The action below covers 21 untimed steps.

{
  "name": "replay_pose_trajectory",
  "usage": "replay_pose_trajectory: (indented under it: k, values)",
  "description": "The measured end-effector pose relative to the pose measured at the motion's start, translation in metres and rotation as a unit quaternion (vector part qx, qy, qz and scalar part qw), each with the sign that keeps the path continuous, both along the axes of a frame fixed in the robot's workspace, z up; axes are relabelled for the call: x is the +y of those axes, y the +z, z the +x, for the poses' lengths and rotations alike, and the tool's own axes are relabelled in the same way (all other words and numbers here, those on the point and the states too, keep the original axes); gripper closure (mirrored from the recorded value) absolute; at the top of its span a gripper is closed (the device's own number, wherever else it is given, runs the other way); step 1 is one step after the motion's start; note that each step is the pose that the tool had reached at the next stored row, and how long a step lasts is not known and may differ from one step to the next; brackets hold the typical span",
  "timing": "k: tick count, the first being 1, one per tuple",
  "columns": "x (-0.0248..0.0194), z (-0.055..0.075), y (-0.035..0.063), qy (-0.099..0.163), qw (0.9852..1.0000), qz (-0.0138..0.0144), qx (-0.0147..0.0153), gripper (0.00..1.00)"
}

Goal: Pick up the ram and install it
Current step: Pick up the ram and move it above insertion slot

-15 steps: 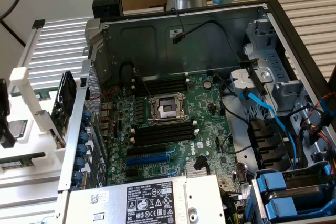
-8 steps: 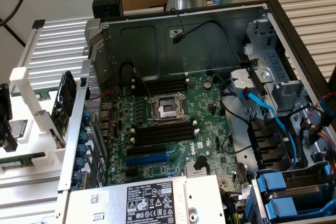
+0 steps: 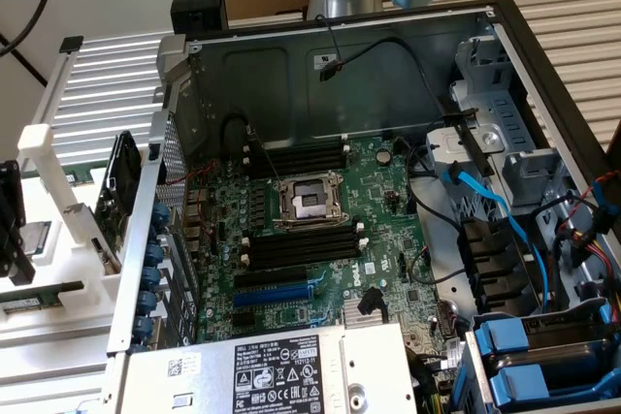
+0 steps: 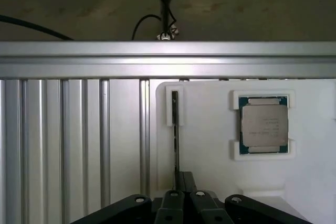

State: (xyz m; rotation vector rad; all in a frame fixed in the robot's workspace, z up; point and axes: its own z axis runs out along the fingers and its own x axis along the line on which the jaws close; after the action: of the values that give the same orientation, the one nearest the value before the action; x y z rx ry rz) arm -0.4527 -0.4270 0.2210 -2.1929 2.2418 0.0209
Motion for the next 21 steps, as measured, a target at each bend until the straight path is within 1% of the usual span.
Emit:
replay_pose_trajectory:
  k: [8,9,10,11,15,21]
  values:
    - [0.0,0.0,-0.0001,0.0,1.0,0.0,0.0,0.89]
    - [0.0,0.0,-0.0001,0.0,1.0,0.0,-0.0001,0.83]
    - [0.0,0.0,-0.0001,0.0,1.0,0.0,0.0,0.83]
    - [0.0,0.0001,-0.0001,0.0,1.0,0.0,-0.0001,0.76]
    - [0.0,0.0,-0.0004,0.0,1.0,0.0001,-0.0003,0.76]
    - [0.0,-0.0005,-0.0053,0.0,1.0,-0.0001,-0.0004,0.76]
